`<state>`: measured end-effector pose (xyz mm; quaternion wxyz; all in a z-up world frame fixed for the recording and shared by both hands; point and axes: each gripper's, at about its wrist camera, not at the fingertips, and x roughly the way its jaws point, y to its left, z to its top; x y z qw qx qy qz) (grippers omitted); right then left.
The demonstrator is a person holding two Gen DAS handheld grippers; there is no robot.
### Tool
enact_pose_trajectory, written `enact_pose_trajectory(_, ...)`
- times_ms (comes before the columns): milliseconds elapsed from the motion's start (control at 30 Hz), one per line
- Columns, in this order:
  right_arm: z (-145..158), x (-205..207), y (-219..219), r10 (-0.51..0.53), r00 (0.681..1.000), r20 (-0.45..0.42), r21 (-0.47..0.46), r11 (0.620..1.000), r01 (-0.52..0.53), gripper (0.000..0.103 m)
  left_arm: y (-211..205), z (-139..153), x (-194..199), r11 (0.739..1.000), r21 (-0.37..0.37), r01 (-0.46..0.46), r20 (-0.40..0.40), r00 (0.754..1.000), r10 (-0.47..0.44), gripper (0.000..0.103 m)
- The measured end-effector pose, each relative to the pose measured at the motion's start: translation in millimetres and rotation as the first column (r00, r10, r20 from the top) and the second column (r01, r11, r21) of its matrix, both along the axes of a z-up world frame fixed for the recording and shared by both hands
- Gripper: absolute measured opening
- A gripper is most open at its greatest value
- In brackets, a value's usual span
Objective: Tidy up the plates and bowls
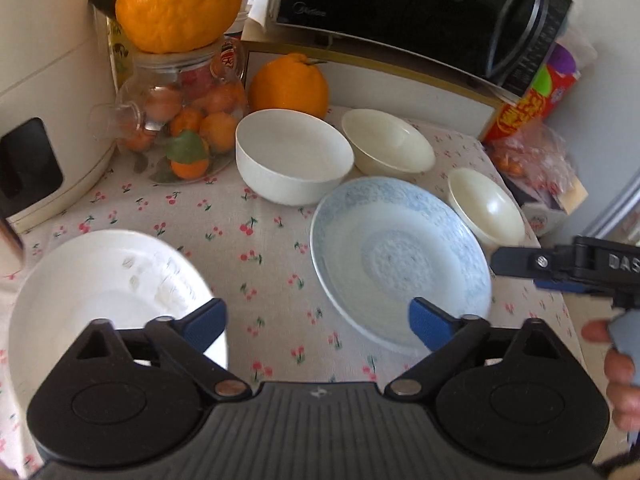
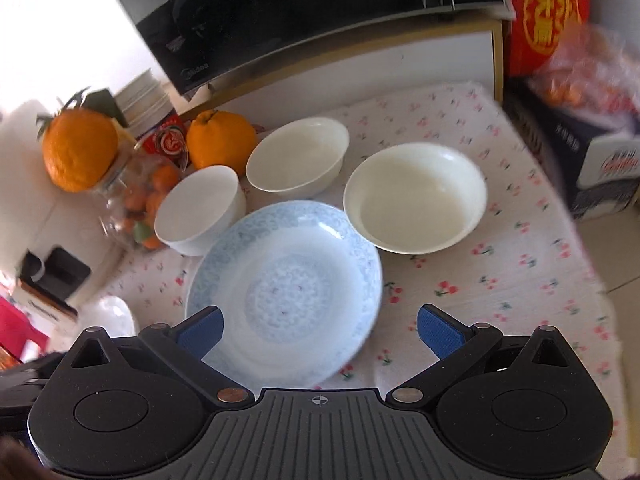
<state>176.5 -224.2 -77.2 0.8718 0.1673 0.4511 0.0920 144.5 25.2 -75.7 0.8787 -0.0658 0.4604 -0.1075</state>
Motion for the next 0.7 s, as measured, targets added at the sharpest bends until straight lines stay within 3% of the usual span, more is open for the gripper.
enact_pose_trajectory(233,-17.3,21.5,-16.3,-0.058,0.998,-0.018,0.124,0.991,0.06,0.095,10.1,-28.6,23.5,0.993,-0.111,-0.042,-0.075,0.997,0.034,0.067)
enact_pose_trajectory(333,-27.6,29.9,-19.1,-0.081,0.995,-0.056,0.164,0.982,0.09,0.082,9.4,-31.2,26.8,0.989,-0.141,-0.047,-0.073,0.997,0.037,0.057)
enact_pose_trajectory(500,-40.6,39.2,-20.1,-0.123,0.988,-0.093,0.158,0.978,0.137,0.051,13.5,-33.2,27.8,0.981,-0.187,-0.043,-0.047,0.998,0.035,0.044)
enact_pose_trajectory(633,-49.6,42.8,-22.0,-0.145,0.981,-0.128,0.173,0.971,0.166,0.037,14.6,-33.1,25.8,0.983,-0.177,-0.039,-0.018,0.999,0.036,0.035)
enact_pose_trajectory(700,-53.5,43.8,-22.3,-0.151,0.979,-0.135,0.173,0.97,0.173,0.031,13.8,-34.9,27.8,0.981,-0.193,-0.028,-0.021,0.999,0.024,0.025)
